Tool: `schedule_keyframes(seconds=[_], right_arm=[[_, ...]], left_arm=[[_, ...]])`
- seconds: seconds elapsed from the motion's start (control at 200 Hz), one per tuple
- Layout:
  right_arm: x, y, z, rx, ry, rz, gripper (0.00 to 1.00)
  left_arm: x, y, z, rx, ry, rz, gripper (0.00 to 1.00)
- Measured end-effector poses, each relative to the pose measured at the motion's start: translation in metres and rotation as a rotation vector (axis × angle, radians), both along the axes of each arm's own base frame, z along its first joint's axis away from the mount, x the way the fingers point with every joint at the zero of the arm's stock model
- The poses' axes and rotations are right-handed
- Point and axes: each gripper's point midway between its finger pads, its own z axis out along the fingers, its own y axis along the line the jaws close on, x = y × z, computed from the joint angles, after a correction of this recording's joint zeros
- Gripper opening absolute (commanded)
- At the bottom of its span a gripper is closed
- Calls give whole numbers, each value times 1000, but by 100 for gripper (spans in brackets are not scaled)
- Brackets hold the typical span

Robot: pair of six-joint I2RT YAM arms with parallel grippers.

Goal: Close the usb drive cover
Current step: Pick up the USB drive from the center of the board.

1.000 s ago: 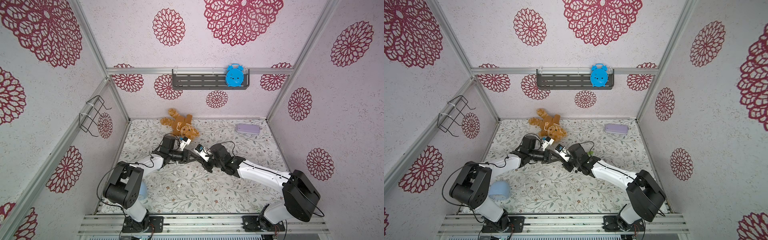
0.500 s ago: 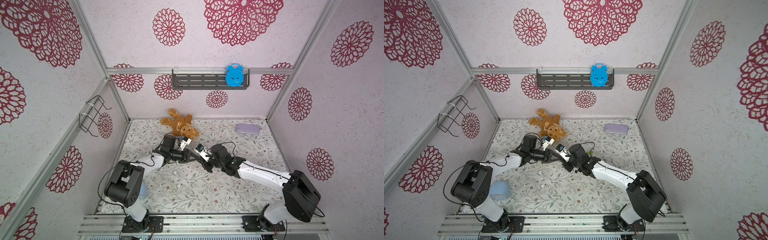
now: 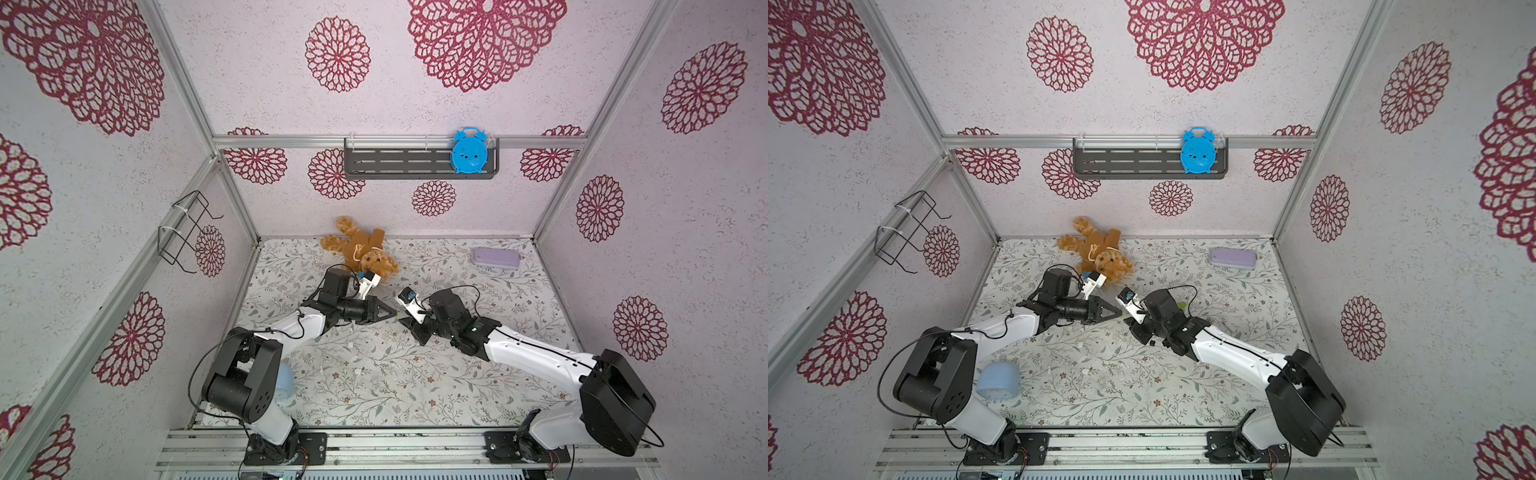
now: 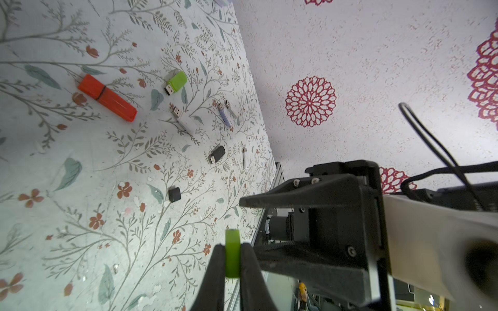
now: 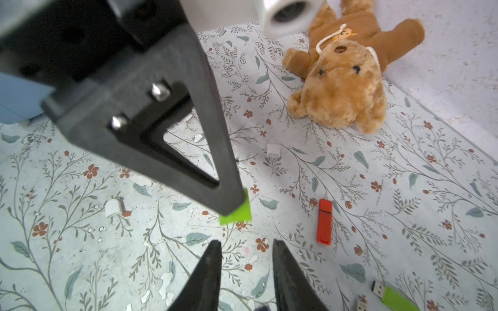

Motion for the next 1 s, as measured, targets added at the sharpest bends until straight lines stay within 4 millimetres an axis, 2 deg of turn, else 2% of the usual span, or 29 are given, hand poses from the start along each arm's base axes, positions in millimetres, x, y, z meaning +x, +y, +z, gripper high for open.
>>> schedule_keyframes(seconds=[0.115,0.265,0.365,0.49,0.595,0.71,0.996], right_arm=[[10,-33,2,25,9,-89,40],[43,-88,0,50,45,-273,42],[63,-123,-15,40,125,-381,41],[84,-145,-43,3,249,-443,42],[94,-148,-65,-43,341,-446,43],[109,-141,-86,-93,420,-422,45],[148,-123,-113,-147,515,-377,47]], left_arm=[[3,7,14,-1,-49,49,9],[8,16,25,-3,-96,107,9],[10,20,27,-2,-110,139,9],[11,24,31,-1,-117,175,9],[13,26,40,-6,-145,196,9],[14,28,50,-11,-175,215,9],[14,33,61,-7,-214,241,9]])
